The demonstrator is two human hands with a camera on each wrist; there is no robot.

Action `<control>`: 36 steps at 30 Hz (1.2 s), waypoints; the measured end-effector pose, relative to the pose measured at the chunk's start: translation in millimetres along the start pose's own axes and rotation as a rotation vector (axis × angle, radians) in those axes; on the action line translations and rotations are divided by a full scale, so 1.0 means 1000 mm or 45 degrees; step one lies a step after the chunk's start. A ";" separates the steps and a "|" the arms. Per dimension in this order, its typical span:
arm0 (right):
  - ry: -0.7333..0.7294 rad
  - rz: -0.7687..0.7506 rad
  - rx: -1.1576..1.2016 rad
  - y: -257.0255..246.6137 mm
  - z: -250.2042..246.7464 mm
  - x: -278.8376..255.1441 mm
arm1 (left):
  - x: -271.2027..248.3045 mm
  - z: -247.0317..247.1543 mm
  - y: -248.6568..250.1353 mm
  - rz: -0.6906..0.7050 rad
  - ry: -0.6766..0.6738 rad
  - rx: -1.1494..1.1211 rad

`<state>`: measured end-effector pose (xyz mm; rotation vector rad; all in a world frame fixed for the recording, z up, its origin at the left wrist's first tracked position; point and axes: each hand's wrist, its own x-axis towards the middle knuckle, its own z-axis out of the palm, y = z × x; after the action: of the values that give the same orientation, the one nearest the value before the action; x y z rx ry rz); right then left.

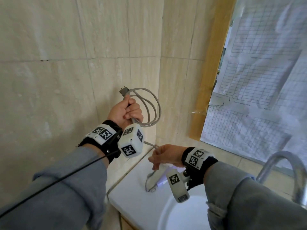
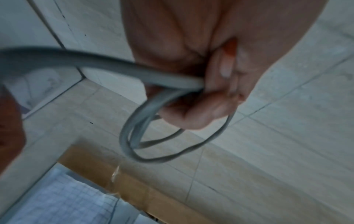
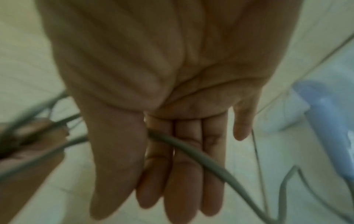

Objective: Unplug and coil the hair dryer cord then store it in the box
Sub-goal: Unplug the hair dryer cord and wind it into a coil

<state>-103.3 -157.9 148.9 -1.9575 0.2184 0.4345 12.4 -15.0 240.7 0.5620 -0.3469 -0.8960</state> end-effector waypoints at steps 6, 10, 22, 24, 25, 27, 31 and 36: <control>0.083 0.289 -0.571 0.023 -0.012 -0.008 | -0.013 -0.010 0.018 -0.198 -0.439 -0.021; 0.220 0.270 -0.392 0.024 -0.020 -0.004 | -0.021 -0.007 0.016 -0.093 -0.134 0.394; 0.740 0.225 0.564 -0.016 -0.026 0.020 | -0.019 -0.017 -0.021 -0.047 0.183 1.358; 0.723 0.142 0.754 -0.021 -0.023 0.021 | -0.018 -0.019 -0.027 0.015 0.243 1.455; 0.704 0.102 0.824 -0.024 -0.021 0.021 | -0.017 -0.020 -0.029 0.031 0.279 1.477; 0.657 0.018 0.924 -0.030 -0.018 0.020 | -0.014 -0.023 -0.034 0.032 0.327 1.507; 0.592 -0.133 0.962 -0.041 -0.013 0.015 | -0.010 -0.024 -0.044 -0.008 0.340 1.528; 0.588 -0.276 0.974 -0.047 -0.016 0.008 | -0.008 -0.019 -0.051 -0.025 0.332 1.540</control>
<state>-76.5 -152.4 191.2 -1.2734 0.3935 -0.2359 -14.8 -27.7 195.0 1.7751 -0.6347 -0.5392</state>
